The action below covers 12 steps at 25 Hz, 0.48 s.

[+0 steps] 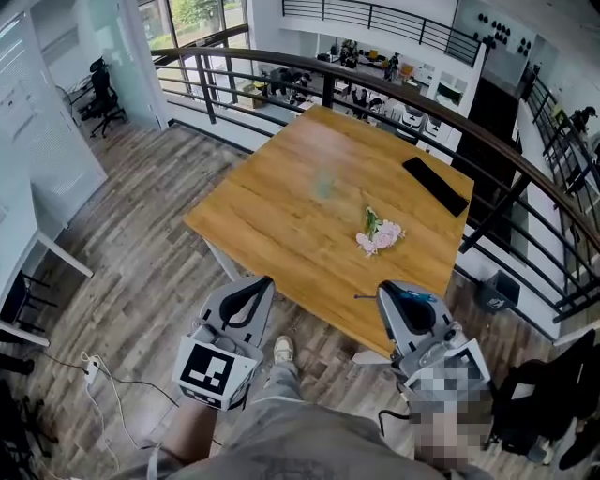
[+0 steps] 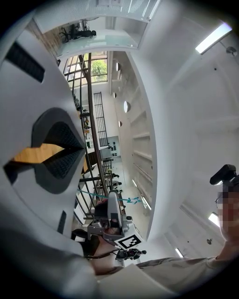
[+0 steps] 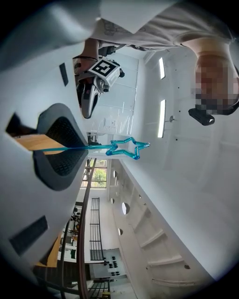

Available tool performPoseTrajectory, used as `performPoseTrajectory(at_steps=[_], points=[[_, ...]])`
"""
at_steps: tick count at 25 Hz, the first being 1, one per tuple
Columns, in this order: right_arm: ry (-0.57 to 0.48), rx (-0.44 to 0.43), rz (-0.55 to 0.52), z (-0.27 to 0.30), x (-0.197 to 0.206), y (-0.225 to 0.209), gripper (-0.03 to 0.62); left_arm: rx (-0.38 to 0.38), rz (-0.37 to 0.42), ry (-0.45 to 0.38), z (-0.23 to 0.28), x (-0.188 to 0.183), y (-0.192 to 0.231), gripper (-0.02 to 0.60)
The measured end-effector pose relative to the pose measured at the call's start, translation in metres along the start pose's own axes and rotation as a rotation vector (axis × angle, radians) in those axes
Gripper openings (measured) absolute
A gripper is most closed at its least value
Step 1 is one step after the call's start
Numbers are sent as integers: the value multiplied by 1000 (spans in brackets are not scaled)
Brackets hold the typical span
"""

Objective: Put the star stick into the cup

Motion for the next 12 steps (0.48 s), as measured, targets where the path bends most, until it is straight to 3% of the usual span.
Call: performPoseTrajectory(at_steps=[12], points=[[45, 99, 2, 140, 24, -78, 37, 89, -13, 3, 109, 21, 128, 17]])
Point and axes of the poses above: the fingertips, and each gripper's own axes: z forward along the fingers, y to its left, x out of its underside, the point moved 3 cm from there along -z, backward along the fingers, and after that the axes turned 10 degrees about -y, right-handed, at the moved point
